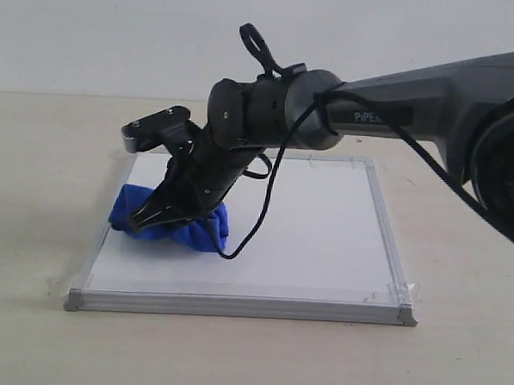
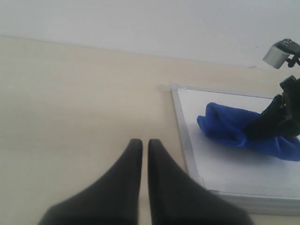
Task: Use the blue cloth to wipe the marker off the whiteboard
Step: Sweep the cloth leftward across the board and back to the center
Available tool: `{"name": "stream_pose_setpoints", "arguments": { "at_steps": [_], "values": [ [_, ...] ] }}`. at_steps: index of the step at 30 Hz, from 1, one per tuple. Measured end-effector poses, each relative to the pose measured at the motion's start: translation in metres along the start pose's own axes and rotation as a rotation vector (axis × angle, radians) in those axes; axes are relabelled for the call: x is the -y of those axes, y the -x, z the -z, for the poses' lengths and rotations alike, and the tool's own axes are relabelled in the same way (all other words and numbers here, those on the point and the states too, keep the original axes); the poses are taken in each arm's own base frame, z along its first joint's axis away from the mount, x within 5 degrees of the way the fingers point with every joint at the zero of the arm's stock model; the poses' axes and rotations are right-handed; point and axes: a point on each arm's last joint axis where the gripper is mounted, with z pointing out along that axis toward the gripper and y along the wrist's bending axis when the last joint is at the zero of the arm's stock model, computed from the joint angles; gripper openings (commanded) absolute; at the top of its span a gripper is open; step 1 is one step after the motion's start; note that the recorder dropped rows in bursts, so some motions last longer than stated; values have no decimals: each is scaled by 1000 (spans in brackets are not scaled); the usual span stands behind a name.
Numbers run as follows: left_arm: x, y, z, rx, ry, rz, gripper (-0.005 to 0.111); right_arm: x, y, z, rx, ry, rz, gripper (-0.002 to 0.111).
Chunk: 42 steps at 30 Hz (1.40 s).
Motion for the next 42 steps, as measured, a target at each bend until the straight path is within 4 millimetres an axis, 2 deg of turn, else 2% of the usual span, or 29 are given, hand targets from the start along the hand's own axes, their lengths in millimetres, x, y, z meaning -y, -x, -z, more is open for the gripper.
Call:
{"name": "stream_pose_setpoints", "arguments": {
  "at_steps": [5, 8, 11, 14, 17, 19, 26, 30, 35, 42],
  "values": [
    [0, 0, 0, 0, 0, 0, 4, 53, -11, -6, -9, -135, -130, 0],
    [0, 0, 0, 0, 0, 0, 4, 77, -14, -5, -2, -205, -188, 0],
    [0, 0, 0, 0, 0, 0, 4, 91, -16, -2, 9, -254, -217, 0],
    [0, 0, 0, 0, 0, 0, 4, 91, -15, -2, 14, -258, -228, 0],
    [0, 0, 0, 0, 0, 0, 4, 80, -14, -5, 6, -237, -167, 0],
    [0, 0, 0, 0, 0, 0, 4, 66, -11, -9, 2, -208, -122, 0],
    [0, 0, 0, 0, 0, 0, 4, -6, -4, -21, -16, -84, 53, 0],
    [0, 0, 0, 0, 0, 0, 4, -19, -1, -20, -37, -60, 109, 0],
    [0, 0, 0, 0, 0, 0, 4, 10, -2, -17, -41, -102, 13, 0],
    [0, 0, 0, 0, 0, 0, 4, 93, -14, 1, -63, -338, -134, 0]
  ]
}}
